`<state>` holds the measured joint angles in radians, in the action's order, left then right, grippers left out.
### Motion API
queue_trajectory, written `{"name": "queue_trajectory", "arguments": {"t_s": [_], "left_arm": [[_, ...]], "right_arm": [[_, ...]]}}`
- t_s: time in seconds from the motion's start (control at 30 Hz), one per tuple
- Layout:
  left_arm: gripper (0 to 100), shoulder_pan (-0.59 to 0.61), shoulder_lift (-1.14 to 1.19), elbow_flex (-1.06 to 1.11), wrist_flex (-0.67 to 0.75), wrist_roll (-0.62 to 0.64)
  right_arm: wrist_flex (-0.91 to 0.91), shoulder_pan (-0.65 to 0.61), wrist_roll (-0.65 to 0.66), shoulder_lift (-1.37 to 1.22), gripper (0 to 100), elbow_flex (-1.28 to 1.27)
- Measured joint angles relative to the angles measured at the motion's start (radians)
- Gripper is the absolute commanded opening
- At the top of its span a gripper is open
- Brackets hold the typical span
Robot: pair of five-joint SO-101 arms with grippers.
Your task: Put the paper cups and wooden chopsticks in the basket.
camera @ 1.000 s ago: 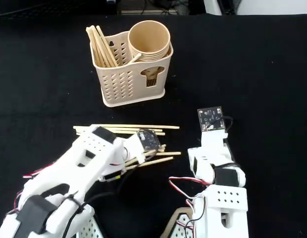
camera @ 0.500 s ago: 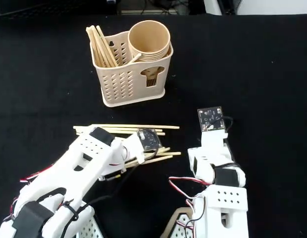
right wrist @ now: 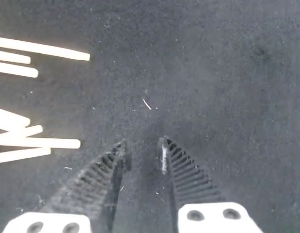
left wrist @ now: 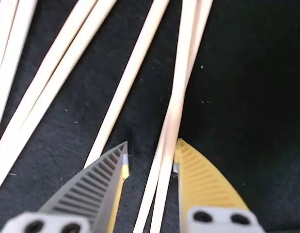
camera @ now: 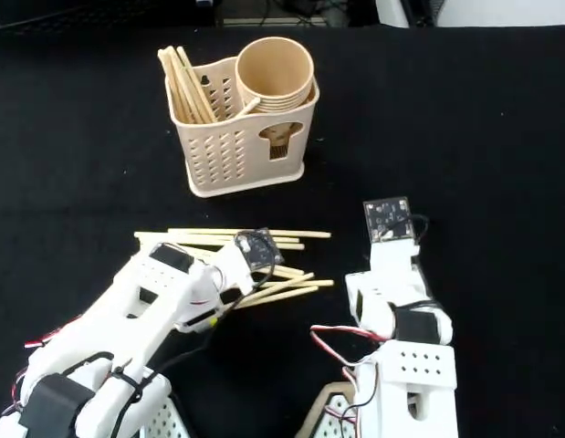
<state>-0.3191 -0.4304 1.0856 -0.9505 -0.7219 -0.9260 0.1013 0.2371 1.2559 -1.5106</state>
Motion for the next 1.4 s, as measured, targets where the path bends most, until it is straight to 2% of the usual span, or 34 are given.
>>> {"name": "queue_trajectory", "arguments": {"t_s": [0.13, 0.23, 0.43, 0.7, 0.97, 1.03, 1.1, 1.13, 1.27, 1.4], "left_arm": [[2, -0.011, 0.000, 0.000, -0.038, 0.002], [5, -0.032, 0.000, 0.000, -0.043, -0.002], [3, -0.072, 0.000, 0.000, -0.060, -0.002], [3, -0.124, -0.003, -0.046, -0.262, -0.003], [3, -0.132, -0.003, -0.192, -0.437, -0.003], [3, -0.132, -0.003, -0.227, -0.486, -0.002], [3, -0.132, -0.006, -0.259, -0.539, -0.002], [3, -0.132, -0.011, -0.275, -0.560, -0.002], [3, -0.132, -0.095, -0.341, -0.635, -0.002], [3, -0.132, -0.273, -0.430, -0.703, 0.029]], "right_arm": [[0.000, 0.000, 0.000, 0.000, 11.6, 0.000], [0.000, 0.000, 0.000, 0.000, 11.6, 0.000], [0.000, 0.000, 0.000, 0.000, 11.6, 0.000], [0.000, 0.000, 0.000, 0.000, 11.6, 0.000], [0.026, 0.006, -0.025, 0.000, 11.3, 0.000], [0.026, 0.006, -0.052, 0.000, 8.1, 0.000], [0.032, 0.034, -0.066, 0.000, 0.9, 0.000], [0.043, 0.054, -0.069, 0.000, 1.6, 0.000], [0.075, 0.121, -0.077, 0.000, 1.4, 0.000], [0.089, 0.141, -0.077, 0.000, 1.4, -0.009]]}}
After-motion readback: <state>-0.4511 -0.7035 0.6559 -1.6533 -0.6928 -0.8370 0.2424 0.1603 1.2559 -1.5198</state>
